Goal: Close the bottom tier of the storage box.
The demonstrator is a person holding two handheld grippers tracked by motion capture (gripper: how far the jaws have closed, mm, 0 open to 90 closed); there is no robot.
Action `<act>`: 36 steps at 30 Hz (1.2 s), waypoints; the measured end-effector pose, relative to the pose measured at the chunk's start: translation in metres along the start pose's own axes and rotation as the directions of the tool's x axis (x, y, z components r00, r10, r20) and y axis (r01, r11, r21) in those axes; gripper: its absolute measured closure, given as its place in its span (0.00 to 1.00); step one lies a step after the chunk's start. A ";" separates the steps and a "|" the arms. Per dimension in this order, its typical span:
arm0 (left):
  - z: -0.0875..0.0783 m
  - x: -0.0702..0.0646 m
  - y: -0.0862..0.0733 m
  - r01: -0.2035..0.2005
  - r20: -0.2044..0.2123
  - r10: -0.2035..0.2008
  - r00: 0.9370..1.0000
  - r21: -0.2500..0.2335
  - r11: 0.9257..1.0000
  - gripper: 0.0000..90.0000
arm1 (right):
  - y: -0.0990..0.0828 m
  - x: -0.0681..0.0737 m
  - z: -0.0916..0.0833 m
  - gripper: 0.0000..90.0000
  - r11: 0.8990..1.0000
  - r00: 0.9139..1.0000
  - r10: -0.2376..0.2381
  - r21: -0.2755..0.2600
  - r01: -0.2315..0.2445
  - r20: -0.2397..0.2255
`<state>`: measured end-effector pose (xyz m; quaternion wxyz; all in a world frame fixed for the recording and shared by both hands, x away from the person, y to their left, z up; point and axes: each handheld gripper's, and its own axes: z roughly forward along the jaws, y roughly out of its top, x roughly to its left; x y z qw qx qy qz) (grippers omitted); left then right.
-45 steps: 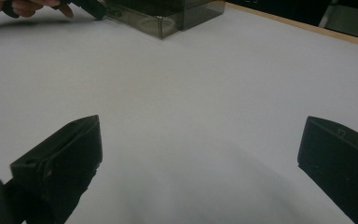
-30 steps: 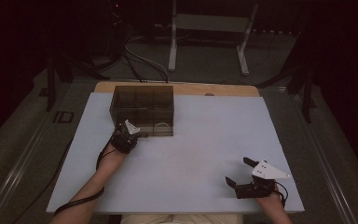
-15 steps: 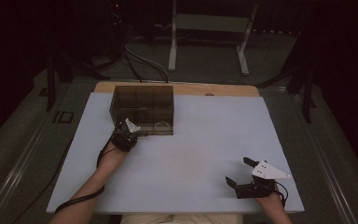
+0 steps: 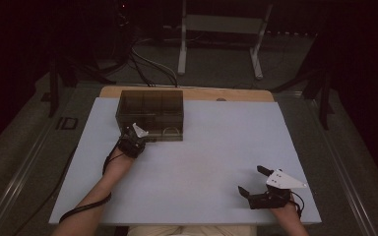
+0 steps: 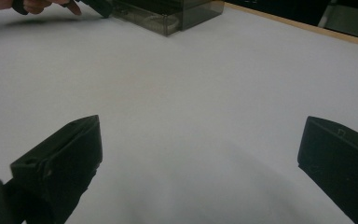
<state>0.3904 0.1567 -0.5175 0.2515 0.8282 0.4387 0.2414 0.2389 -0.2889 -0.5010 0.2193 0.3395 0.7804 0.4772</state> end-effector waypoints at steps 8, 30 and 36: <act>0.001 0.001 0.001 -0.003 -0.002 0.003 1.000 0.004 1.000 1.00 | 0.000 0.000 0.000 0.00 1.000 1.000 0.000 -0.001 0.000 0.001; 0.005 0.003 0.006 0.001 -0.004 0.000 1.000 0.009 1.000 1.00 | 0.000 0.000 0.000 0.00 1.000 1.000 -0.005 0.001 0.005 0.001; 0.007 0.004 0.008 0.006 -0.006 -0.006 1.000 0.011 1.000 1.00 | 0.000 0.000 0.000 0.00 1.000 1.000 -0.005 0.001 0.005 0.002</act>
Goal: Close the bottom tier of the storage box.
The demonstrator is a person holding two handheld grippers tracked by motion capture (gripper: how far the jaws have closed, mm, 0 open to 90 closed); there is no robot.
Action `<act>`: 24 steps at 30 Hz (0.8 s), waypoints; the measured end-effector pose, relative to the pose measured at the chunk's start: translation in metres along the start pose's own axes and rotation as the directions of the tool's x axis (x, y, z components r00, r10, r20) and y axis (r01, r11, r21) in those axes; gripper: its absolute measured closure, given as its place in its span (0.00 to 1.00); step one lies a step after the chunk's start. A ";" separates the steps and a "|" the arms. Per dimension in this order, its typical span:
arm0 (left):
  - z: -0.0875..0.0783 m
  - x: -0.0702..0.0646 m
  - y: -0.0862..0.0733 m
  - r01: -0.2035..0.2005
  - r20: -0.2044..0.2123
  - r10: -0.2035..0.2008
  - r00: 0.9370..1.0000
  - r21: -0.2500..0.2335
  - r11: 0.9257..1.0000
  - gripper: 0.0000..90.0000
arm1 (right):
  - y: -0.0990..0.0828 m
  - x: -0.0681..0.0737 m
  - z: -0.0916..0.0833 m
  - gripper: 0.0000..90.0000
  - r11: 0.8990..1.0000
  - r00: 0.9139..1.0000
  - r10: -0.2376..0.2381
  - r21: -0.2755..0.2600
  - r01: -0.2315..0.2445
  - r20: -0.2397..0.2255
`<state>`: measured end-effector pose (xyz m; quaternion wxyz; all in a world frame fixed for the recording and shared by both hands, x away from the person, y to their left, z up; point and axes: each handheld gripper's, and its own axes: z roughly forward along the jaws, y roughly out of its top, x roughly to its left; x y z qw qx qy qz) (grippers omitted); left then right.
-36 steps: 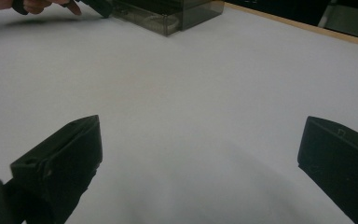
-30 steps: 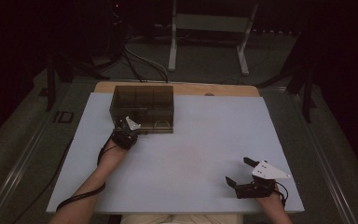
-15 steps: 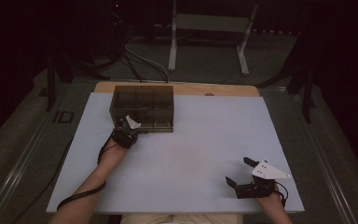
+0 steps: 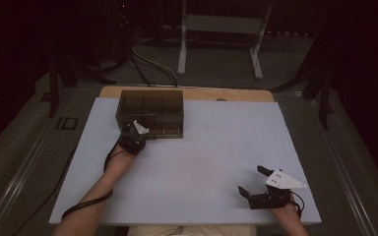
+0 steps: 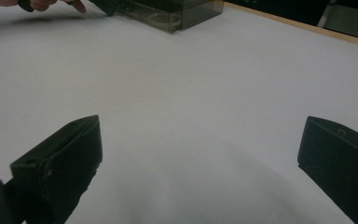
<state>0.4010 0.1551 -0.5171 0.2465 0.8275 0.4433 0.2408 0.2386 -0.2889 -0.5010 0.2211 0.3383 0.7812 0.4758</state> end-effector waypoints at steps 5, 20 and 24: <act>0.001 0.000 0.001 -0.001 -0.003 0.001 1.000 0.003 1.000 1.00 | 0.000 0.000 0.000 0.00 1.000 1.000 0.003 0.001 -0.003 0.000; 0.005 0.003 0.005 -0.007 -0.016 0.007 1.000 0.006 1.000 1.00 | 0.000 0.000 0.000 0.00 1.000 1.000 0.002 0.001 -0.002 0.001; 0.006 0.003 0.005 -0.004 -0.019 0.004 1.000 0.001 1.000 1.00 | 0.000 0.000 0.000 0.00 1.000 1.000 0.003 0.000 -0.003 0.001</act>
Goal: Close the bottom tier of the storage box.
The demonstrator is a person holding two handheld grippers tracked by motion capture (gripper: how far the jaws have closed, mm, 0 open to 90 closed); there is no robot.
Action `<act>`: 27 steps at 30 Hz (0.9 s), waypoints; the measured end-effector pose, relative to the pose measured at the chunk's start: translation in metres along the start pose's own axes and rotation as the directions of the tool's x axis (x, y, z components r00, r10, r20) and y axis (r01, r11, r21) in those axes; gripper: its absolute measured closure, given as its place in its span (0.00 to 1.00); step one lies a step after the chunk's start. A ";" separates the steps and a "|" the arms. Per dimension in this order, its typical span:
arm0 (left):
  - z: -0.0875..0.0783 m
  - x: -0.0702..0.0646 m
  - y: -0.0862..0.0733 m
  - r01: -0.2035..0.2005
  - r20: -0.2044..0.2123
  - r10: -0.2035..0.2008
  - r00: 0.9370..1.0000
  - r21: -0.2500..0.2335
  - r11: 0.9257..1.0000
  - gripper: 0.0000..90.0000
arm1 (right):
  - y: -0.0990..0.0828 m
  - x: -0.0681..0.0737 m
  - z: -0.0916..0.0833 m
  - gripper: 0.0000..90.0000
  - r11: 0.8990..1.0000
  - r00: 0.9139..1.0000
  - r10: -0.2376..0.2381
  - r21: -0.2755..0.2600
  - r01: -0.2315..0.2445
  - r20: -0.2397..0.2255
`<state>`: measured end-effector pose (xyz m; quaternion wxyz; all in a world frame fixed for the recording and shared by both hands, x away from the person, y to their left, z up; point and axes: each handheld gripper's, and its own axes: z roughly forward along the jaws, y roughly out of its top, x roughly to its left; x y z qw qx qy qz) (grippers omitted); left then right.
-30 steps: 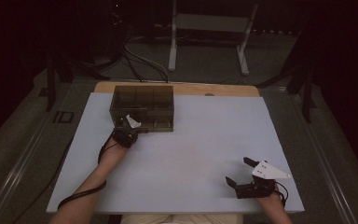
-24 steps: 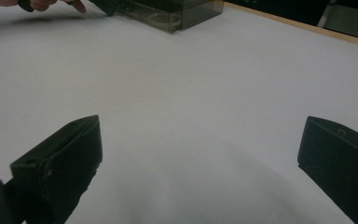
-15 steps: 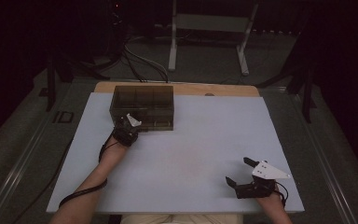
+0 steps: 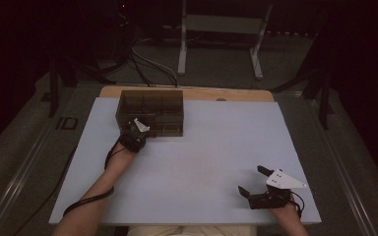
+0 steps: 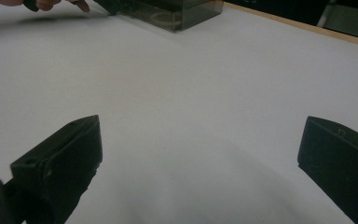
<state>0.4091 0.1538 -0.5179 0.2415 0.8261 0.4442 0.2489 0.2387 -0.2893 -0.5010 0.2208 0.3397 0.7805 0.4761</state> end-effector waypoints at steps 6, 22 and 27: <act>0.001 0.001 0.001 -0.003 -0.004 0.003 1.000 0.003 1.000 1.00 | 0.000 0.000 0.000 0.00 1.000 1.000 -0.002 0.002 0.002 -0.001; 0.005 0.002 0.004 0.012 -0.018 -0.012 1.000 -0.007 1.000 1.00 | 0.000 0.000 0.000 0.00 1.000 1.000 -0.001 0.003 0.001 0.000; 0.003 0.003 0.006 0.013 -0.024 -0.013 1.000 -0.015 1.000 1.00 | 0.000 0.000 0.000 0.00 1.000 1.000 -0.002 0.003 0.002 0.000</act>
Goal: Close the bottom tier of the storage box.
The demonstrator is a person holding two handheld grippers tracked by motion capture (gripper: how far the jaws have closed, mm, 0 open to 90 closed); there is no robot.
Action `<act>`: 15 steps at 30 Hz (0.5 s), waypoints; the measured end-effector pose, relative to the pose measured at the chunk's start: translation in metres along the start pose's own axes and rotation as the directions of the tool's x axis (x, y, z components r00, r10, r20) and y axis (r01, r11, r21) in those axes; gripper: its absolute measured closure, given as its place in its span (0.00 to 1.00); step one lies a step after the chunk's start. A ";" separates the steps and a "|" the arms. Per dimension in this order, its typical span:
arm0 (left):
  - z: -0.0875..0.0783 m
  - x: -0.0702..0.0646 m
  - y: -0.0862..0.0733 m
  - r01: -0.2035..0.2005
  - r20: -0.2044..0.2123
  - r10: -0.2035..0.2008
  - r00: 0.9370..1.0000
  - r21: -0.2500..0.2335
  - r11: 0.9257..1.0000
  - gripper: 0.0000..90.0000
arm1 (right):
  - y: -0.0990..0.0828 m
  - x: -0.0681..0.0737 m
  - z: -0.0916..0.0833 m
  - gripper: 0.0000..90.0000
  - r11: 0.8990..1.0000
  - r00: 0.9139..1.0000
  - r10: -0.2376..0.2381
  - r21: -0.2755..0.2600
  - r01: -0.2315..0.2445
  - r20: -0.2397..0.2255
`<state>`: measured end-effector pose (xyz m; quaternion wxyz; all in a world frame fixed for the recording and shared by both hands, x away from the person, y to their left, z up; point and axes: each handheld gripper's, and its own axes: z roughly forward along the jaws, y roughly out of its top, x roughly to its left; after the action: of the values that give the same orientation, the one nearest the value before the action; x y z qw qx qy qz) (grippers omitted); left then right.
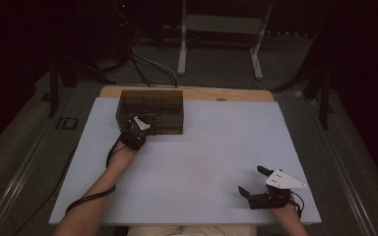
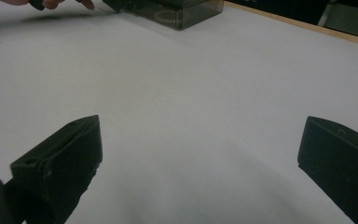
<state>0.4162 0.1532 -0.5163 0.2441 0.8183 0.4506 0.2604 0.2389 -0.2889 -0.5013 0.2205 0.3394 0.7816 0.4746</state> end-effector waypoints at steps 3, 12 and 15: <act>-0.002 0.002 0.002 -0.001 -0.004 0.001 1.000 -0.006 1.000 1.00 | 0.000 0.000 0.000 0.00 1.000 1.000 0.001 0.000 -0.001 0.000; -0.001 0.000 0.006 -0.021 -0.033 0.021 0.999 -0.009 1.000 0.97 | 0.000 0.000 0.000 0.00 1.000 1.000 0.002 0.004 -0.002 0.001; -0.001 0.000 0.008 -0.023 -0.036 0.023 0.999 -0.007 1.000 1.00 | 0.000 0.000 0.000 0.00 1.000 1.000 0.001 0.005 -0.001 0.000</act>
<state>0.4205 0.1497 -0.5106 0.2360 0.8177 0.4446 0.2794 0.2388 -0.2887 -0.5017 0.2192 0.3403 0.7825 0.4730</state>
